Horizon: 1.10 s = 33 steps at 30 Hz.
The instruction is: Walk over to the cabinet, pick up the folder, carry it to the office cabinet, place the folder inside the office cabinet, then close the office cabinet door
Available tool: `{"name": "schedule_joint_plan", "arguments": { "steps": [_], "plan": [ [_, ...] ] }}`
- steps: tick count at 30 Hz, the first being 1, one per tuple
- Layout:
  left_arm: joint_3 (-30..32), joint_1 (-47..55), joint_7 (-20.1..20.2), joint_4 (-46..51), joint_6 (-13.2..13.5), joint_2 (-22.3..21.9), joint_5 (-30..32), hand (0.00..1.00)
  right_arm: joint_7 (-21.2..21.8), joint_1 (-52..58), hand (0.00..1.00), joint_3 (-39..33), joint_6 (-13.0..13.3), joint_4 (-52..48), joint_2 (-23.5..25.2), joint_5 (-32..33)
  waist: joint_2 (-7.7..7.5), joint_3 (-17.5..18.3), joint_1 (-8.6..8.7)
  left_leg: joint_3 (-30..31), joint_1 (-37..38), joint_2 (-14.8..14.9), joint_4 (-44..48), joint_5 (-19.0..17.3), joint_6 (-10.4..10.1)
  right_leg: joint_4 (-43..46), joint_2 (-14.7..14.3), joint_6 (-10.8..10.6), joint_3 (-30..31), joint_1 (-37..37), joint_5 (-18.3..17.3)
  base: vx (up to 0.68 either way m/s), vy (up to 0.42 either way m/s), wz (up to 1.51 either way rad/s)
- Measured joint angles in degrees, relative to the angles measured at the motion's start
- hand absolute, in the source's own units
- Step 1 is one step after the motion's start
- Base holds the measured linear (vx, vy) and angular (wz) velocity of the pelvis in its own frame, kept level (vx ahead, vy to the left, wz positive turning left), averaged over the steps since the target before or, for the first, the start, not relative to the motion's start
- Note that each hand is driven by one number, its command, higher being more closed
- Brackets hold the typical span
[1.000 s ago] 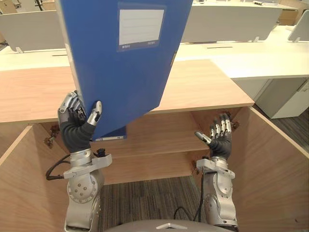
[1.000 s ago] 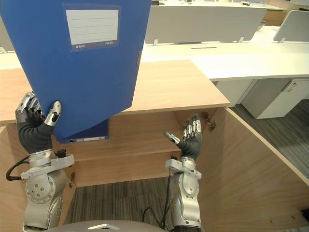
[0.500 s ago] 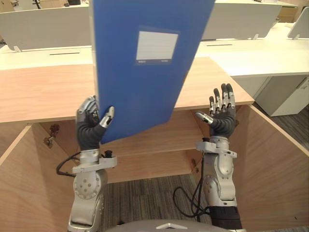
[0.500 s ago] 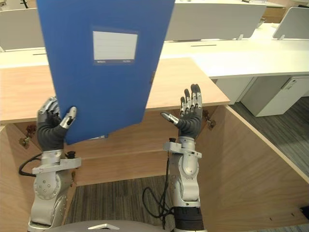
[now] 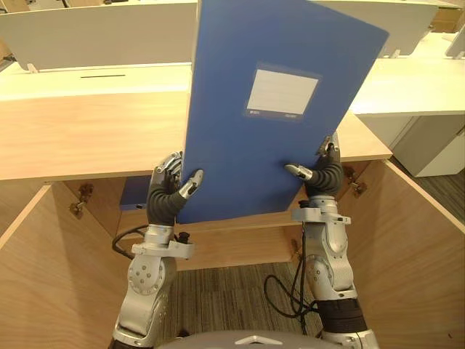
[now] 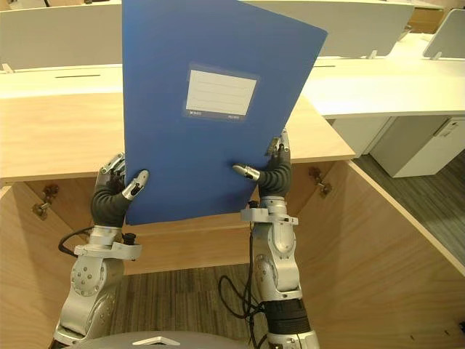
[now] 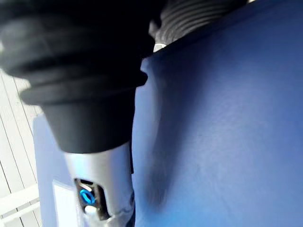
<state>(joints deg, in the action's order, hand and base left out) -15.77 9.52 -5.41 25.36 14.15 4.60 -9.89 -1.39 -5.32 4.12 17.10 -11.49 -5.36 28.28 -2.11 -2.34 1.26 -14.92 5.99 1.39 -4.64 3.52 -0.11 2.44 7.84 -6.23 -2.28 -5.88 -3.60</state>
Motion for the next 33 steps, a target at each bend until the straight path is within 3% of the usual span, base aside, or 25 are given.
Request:
{"name": "schedule_joint_plan", "arguments": {
  "steps": [7, 15, 16, 25, 33],
  "plan": [
    [-0.1, -0.8, 0.6, 0.0, 0.0, 1.6, 0.1, 1.0, 4.0, -0.3, 1.0, 0.3, -2.2, 1.9, -2.8, 3.0, -0.02, 0.0, -0.38, 0.4, -0.3, 0.0, 0.0, 0.3, 0.1, -0.1, 0.0, 0.0, -0.2, 0.1, 0.0, 0.0, -0.001, 0.02],
    [1.6, -1.2, 0.7, 0.0, 0.0, 2.8, 1.2, 1.0, 8.2, -0.3, 1.0, 2.0, -2.7, 4.0, -4.5, 4.7, -0.05, 0.0, -0.3, 0.4, -0.3, 0.0, 0.0, 0.5, 0.2, -0.1, 0.0, 0.1, -0.2, 0.2, 0.1, 0.0, 0.0, 0.0],
    [2.0, -1.5, 0.9, 0.0, 0.0, 2.9, 1.3, 0.0, 8.5, -0.3, 1.0, 2.2, -2.7, 4.0, -4.4, 5.1, -0.07, 0.0, -0.31, 0.4, -0.3, 0.0, 0.0, 0.5, 0.2, -0.2, 0.0, 0.1, -0.2, 0.2, 0.1, 0.0, 0.0, 0.0],
    [6.0, -3.0, 0.3, 0.0, 0.1, 3.0, 4.6, 0.0, 9.1, 0.2, 1.0, 2.4, -2.7, 4.1, -1.6, 5.0, -0.51, 0.3, -0.15, 0.4, -0.3, 0.0, 0.0, 0.7, 0.3, -0.3, 0.0, 0.0, -0.2, 0.1, 0.4, 0.0, 0.0, 0.0],
    [18.4, -3.5, -3.7, -0.6, 1.0, -0.8, 6.3, 0.0, 8.7, 2.1, 1.0, 0.2, -3.4, 3.9, 1.9, 3.2, -0.71, 0.4, -0.47, 0.5, -0.3, 0.0, -0.3, 0.9, 0.3, -0.7, 0.0, 0.0, -0.3, -0.1, 0.8, 0.0, 0.0, 0.0]
  ]
}}
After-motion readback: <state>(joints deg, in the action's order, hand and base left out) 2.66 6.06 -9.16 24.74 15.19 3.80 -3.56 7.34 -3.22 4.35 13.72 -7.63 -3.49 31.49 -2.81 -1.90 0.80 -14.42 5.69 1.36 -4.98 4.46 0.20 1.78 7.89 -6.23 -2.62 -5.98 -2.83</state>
